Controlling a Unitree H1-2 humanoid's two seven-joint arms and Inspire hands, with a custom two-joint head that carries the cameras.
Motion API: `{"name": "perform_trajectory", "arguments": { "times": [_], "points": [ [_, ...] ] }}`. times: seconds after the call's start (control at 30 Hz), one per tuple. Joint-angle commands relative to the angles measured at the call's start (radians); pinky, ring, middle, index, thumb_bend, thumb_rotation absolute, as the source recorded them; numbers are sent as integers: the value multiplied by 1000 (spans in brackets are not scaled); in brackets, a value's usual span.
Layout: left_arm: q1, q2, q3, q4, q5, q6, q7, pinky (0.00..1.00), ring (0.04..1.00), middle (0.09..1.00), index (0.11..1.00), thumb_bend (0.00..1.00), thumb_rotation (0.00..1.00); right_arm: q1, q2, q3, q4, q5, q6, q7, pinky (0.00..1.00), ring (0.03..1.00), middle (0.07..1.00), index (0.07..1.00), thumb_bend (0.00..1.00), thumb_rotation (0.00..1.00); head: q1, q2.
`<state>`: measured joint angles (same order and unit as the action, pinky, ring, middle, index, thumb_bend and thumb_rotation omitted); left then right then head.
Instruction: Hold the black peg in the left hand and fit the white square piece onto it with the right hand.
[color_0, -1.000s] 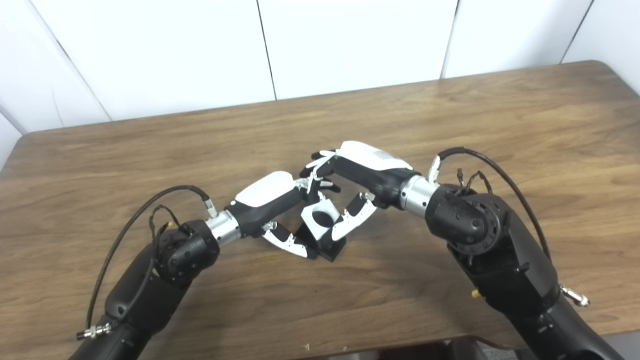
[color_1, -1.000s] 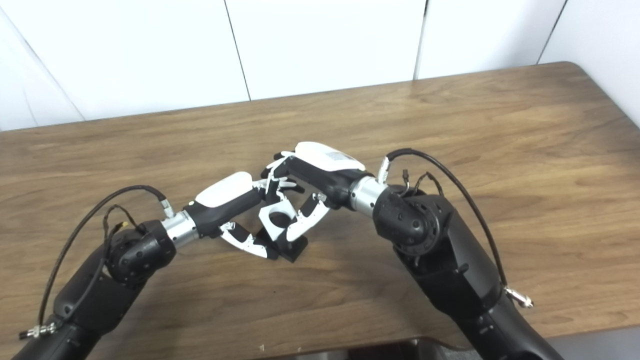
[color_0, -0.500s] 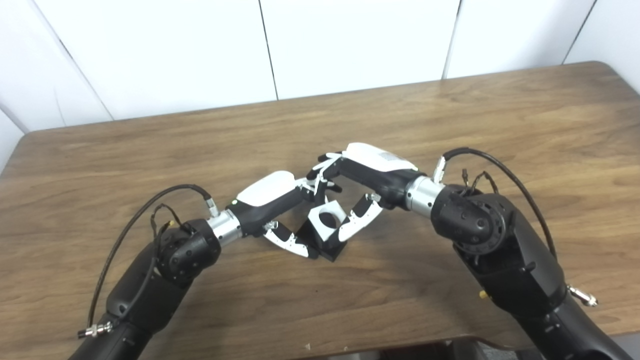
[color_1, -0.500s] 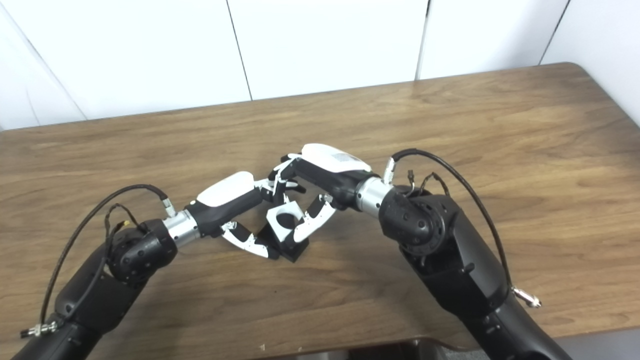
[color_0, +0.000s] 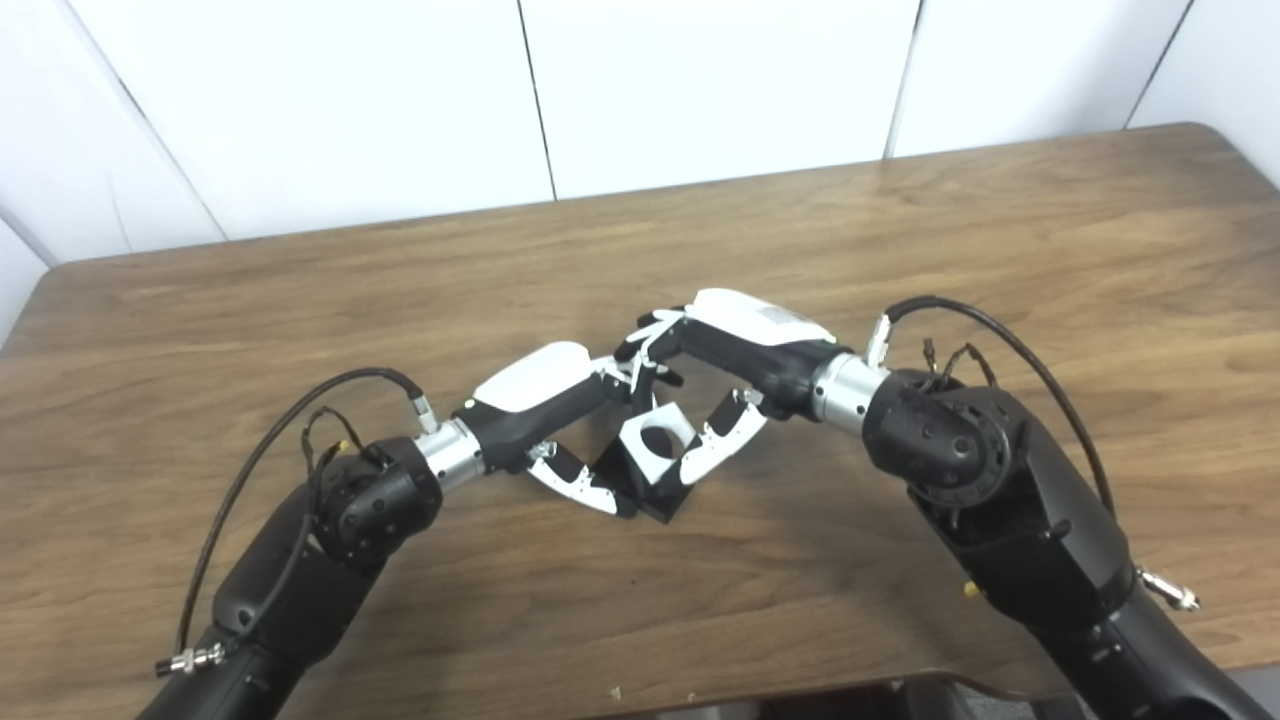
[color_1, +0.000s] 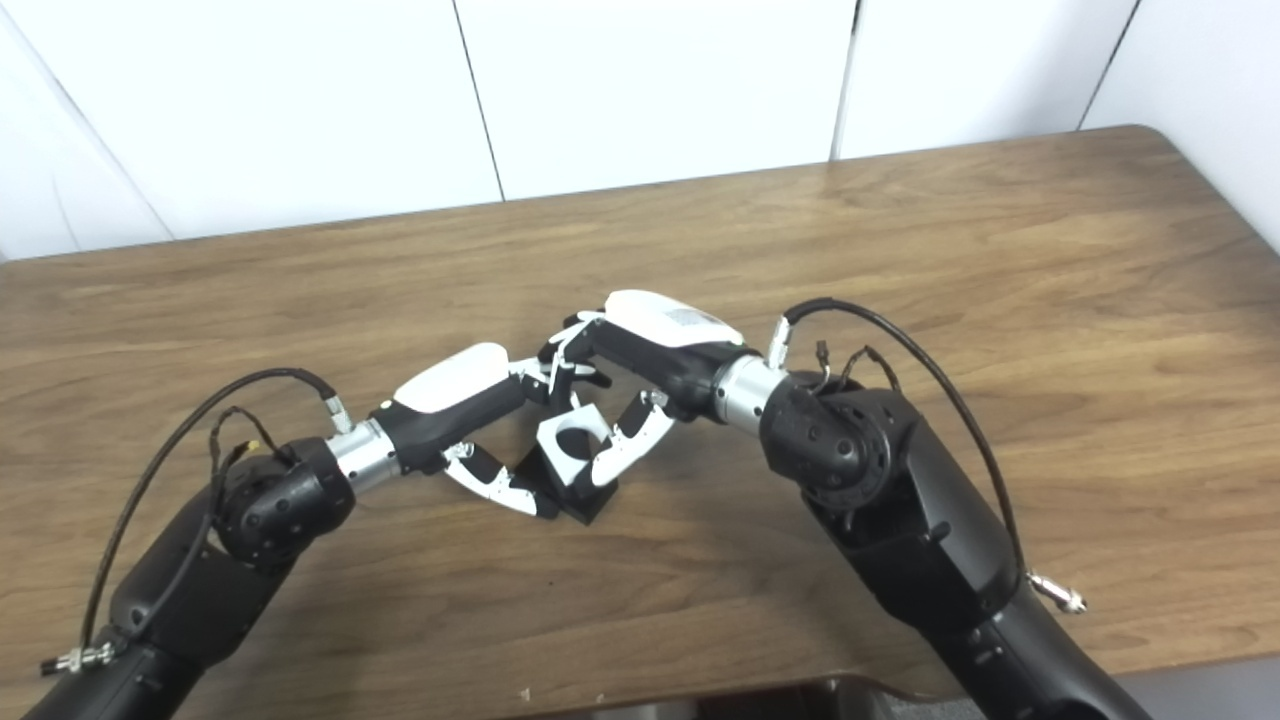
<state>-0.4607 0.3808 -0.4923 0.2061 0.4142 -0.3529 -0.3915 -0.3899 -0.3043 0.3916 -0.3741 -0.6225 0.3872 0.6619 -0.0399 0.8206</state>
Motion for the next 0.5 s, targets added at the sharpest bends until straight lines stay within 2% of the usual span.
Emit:
{"name": "perform_trajectory", "arguments": {
  "times": [0.0, 0.47],
  "points": [
    [15, 24, -20, 5, 67, 48, -49, 851, 931, 899, 493, 519, 80, -26, 6, -6, -2, 5, -25, -29, 1000, 955, 835, 480, 519, 142, -2, 1],
    [16, 22, -23, -2, 72, 46, -41, 844, 928, 895, 494, 519, 80, -20, 30, 20, 49, 2, -48, -85, 1000, 958, 838, 480, 518, 143, 7, 7]
  ]
}}
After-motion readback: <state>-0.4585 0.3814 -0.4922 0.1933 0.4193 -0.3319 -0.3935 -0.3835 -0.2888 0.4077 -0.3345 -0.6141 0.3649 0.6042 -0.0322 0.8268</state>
